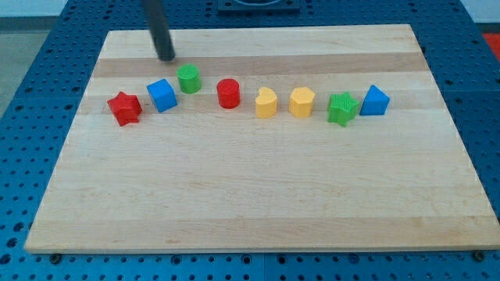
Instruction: Move the green circle to the left of the red circle
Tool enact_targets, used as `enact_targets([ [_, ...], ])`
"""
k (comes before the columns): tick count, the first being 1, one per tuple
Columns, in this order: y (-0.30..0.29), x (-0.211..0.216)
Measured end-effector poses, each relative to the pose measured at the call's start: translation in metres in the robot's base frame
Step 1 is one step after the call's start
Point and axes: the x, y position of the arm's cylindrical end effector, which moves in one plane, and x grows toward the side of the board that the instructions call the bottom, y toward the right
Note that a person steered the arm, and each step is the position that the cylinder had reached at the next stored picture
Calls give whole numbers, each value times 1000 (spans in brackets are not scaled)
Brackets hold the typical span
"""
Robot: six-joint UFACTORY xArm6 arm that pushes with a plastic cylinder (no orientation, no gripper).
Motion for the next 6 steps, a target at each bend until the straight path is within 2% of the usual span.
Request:
enact_targets([
  [1, 8, 22],
  [2, 8, 66],
  [3, 8, 81],
  [4, 8, 52],
  [5, 12, 57],
  [6, 12, 89],
])
